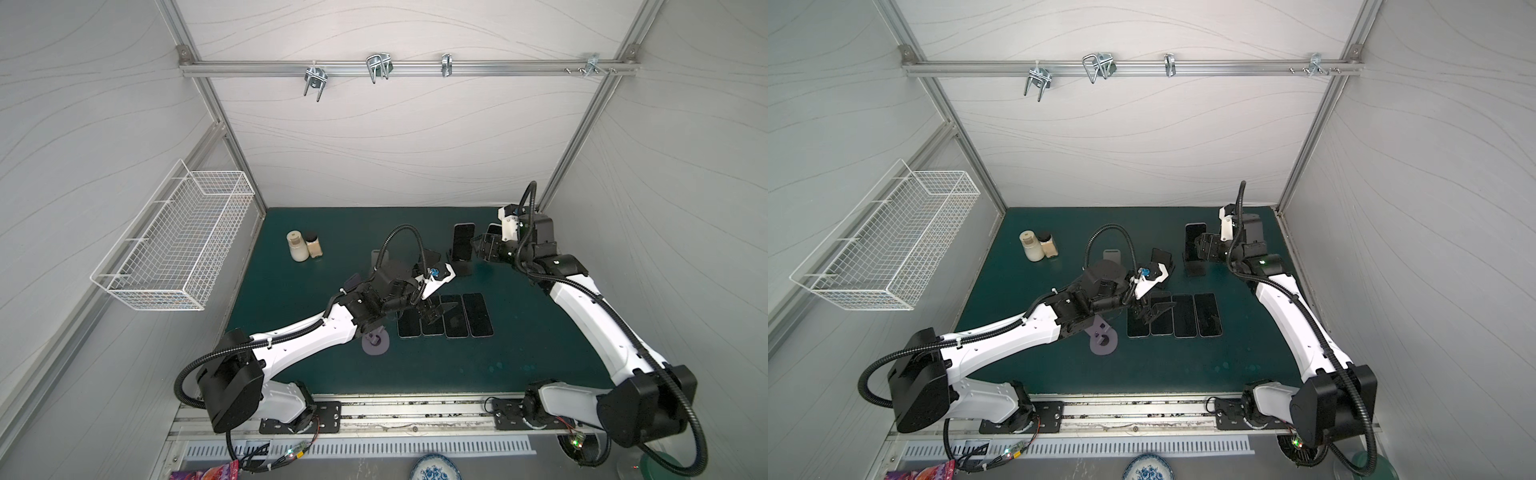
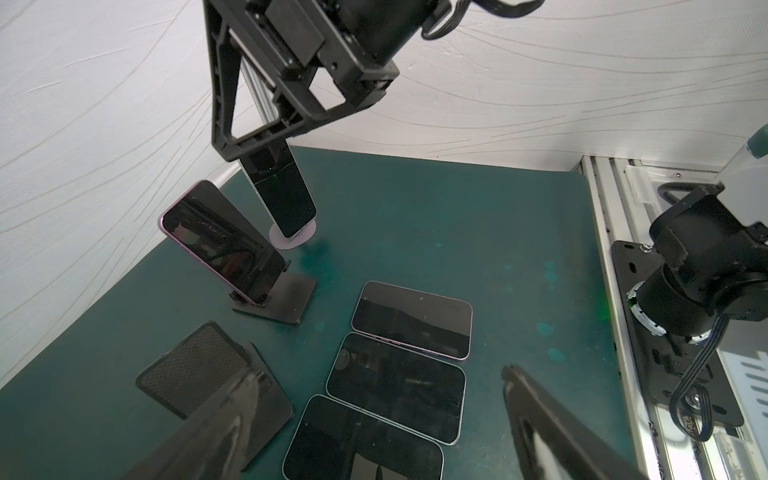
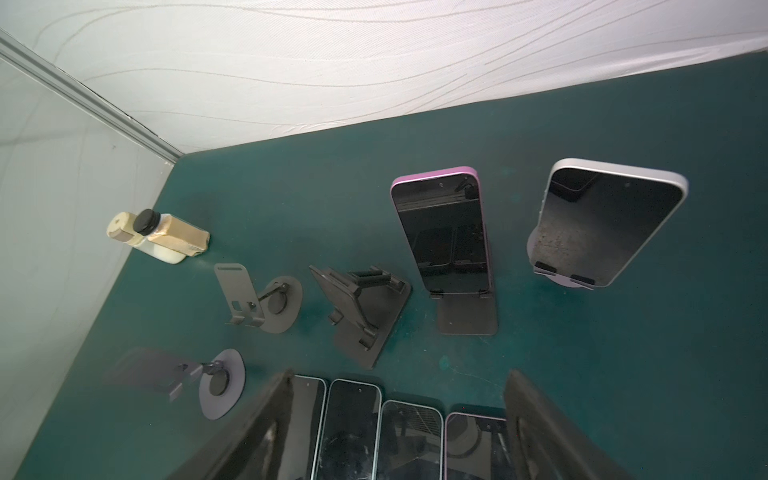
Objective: Remove the phone from the phone stand
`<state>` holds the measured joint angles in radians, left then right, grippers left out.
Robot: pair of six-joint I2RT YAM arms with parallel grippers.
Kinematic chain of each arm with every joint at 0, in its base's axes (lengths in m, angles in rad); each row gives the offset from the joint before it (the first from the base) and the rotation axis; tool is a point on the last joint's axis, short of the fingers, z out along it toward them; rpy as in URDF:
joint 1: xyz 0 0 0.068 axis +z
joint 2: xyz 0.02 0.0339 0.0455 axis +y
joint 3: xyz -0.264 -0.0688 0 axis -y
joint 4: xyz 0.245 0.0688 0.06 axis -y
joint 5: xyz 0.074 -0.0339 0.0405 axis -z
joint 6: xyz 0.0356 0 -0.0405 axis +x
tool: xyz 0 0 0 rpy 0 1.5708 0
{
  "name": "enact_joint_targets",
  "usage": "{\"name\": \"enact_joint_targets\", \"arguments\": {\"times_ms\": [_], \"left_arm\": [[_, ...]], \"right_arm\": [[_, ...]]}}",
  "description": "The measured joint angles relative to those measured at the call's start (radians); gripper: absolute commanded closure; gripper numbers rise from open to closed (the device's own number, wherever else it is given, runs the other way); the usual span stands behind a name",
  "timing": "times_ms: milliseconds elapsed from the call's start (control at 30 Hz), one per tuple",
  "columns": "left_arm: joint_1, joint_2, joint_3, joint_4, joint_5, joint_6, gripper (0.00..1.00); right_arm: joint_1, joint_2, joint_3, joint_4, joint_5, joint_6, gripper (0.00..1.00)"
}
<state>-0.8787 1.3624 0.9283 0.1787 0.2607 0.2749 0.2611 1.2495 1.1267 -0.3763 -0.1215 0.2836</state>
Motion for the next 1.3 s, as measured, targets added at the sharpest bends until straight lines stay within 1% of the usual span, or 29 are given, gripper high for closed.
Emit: {"name": "enact_joint_targets", "arguments": {"times_ms": [233,400,600,933,1167,1300], "left_arm": [[0.000,0.000,-0.016,0.023,-0.086,-0.019,0.07],[0.000,0.002,-0.016,0.025,-0.120,-0.042,0.07],[0.000,0.003,-0.016,0.030,-0.124,-0.055,0.07],[0.000,0.003,-0.017,0.060,-0.126,-0.113,0.07],[0.001,0.005,-0.024,0.087,-0.126,-0.178,0.07],[0.002,0.011,-0.024,0.094,-0.127,-0.204,0.07]], "right_arm": [[0.000,0.001,-0.075,0.086,-0.018,0.006,0.23],[0.000,0.001,-0.118,0.157,-0.012,0.008,0.22],[0.000,0.010,-0.151,0.231,0.012,0.007,0.22],[0.009,0.044,-0.152,0.242,0.033,-0.002,0.19],[0.016,0.122,-0.143,0.279,0.039,-0.076,0.18],[0.016,0.198,-0.087,0.275,0.040,-0.117,0.14]]}}
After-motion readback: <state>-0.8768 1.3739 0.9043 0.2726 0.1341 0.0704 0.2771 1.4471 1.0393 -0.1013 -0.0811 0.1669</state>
